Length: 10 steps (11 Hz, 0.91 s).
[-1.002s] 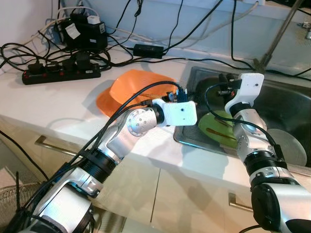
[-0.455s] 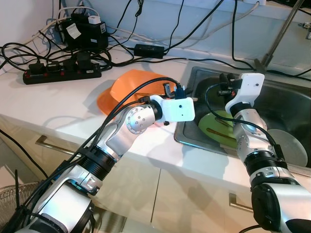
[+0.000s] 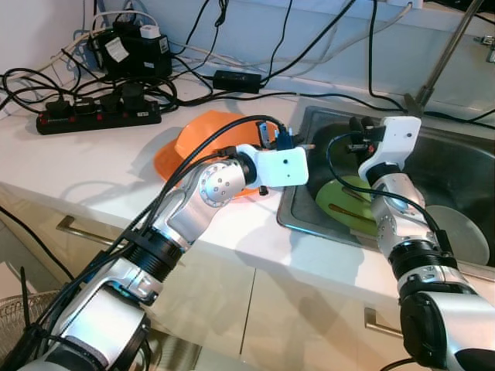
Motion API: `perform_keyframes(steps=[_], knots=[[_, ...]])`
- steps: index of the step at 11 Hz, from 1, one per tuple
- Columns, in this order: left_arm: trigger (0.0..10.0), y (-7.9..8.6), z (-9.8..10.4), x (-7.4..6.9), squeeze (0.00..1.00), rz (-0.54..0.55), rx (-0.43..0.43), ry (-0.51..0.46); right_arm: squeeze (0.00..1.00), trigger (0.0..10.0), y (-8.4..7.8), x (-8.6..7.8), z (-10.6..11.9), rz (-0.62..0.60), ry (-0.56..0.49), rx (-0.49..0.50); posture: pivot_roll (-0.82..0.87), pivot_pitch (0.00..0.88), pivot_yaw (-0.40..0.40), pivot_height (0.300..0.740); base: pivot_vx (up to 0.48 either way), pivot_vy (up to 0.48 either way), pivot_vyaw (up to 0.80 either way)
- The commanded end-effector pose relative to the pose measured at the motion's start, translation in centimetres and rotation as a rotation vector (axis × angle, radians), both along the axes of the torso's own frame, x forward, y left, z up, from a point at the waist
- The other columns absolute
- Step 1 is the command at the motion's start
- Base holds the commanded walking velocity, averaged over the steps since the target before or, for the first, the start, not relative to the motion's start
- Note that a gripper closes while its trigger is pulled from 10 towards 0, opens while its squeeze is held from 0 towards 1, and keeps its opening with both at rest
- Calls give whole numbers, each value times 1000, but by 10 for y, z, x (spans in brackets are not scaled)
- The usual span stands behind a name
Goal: Kitchen organization
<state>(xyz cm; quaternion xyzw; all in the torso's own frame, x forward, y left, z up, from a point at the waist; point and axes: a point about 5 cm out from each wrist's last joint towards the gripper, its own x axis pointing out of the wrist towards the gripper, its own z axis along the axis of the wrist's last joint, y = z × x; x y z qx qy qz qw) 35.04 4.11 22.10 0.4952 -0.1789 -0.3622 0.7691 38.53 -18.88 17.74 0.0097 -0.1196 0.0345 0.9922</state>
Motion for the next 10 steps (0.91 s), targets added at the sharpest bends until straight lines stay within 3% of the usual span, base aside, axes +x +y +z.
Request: perform_keyframes(steps=[1, 2, 4, 5, 6, 7, 8, 10], knots=[[0, 1, 4, 2, 0, 18, -19, -10, 0, 10000, -4, -1, 2, -14, -15, 4, 217, 0, -42, 740, 0, 0, 0], [0, 1, 8, 2, 0, 23, -48, -24, 0, 10000, -4, 0, 2, -15, -15, 4, 218, 0, -44, 740, 0, 0, 0], [0, 8, 62, 0, 0, 55, -305, -244, 0, 10000, -4, 0, 3, -15, -16, 3, 220, 0, -47, 740, 0, 0, 0], [2431, 12, 85, -7, 0, 49, -447, -331, 0, 10000, -4, 0, 4, -14, -17, 3, 222, 0, -50, 740, 0, 0, 0], [10000, 16, 103, -16, 0, 16, -619, -365, 0, 10000, -4, 0, 4, -11, -19, 3, 222, 0, -50, 740, 0, 0, 0], [10000, 17, 107, -21, 0, -9, -708, -349, 0, 10000, -4, 0, 5, -8, -22, 4, 223, 0, -51, 740, 0, 0, 0], [10000, 22, 108, -22, 0, -27, -843, -278, 1000, 10000, -3, 0, 9, 9, -38, 11, 218, 0, -50, 740, 0, 0, 0], [10000, 28, 101, -18, 0, -47, -1021, -79, 1000, 10000, -2, 0, 24, 52, -104, -38, 217, 0, -49, 740, 0, 0, 0]])
